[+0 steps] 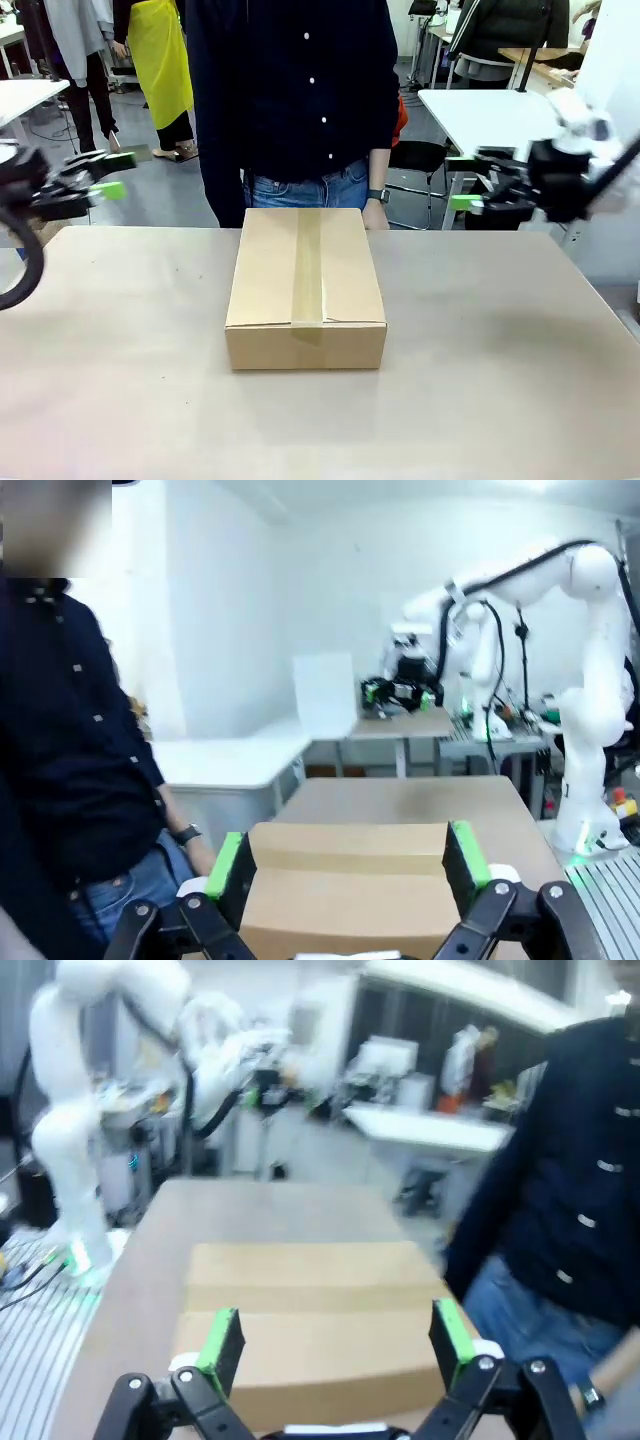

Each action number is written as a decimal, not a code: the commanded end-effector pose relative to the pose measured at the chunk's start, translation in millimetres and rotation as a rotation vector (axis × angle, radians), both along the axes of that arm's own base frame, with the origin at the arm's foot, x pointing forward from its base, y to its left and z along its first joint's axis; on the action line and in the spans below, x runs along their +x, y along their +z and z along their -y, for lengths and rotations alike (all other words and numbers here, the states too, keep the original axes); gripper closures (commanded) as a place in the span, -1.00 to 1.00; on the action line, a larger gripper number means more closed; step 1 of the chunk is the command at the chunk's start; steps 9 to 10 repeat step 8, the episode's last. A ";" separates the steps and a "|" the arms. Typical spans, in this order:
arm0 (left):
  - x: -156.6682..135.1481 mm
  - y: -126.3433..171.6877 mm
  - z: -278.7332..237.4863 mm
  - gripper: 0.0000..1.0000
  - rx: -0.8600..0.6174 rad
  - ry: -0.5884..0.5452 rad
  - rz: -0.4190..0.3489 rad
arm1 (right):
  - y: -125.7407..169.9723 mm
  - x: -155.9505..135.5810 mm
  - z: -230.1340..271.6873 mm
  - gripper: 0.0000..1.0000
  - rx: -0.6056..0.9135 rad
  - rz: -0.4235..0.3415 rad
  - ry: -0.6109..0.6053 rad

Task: Pack the gift set into the box.
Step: Press and hold the closed box until the human finishes sealing it.

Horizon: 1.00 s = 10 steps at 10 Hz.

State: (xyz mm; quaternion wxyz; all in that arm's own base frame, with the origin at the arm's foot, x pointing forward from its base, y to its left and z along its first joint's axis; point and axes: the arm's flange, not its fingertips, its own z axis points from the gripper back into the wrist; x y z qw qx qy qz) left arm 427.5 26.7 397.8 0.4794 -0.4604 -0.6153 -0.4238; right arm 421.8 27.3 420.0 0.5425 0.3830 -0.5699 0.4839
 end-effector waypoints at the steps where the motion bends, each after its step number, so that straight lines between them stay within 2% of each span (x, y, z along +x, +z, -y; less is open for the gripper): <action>1: -5.6 -21.8 -5.3 -1.00 -0.018 -0.007 0.020 | -28.9 -15.9 12.2 -1.00 0.066 0.080 -0.182; 2: 2.2 -23.2 2.4 -1.00 0.017 -0.025 -0.019 | 0.0 0.0 0.0 -1.00 0.000 0.000 0.000; 3: -8.2 -15.5 -14.8 -1.00 -0.026 0.018 0.001 | 0.0 0.0 0.0 -1.00 0.000 0.000 0.000; 10: -8.2 -15.5 -14.8 -1.00 -0.026 0.018 0.001 | 0.0 0.0 0.0 -1.00 0.000 0.000 0.000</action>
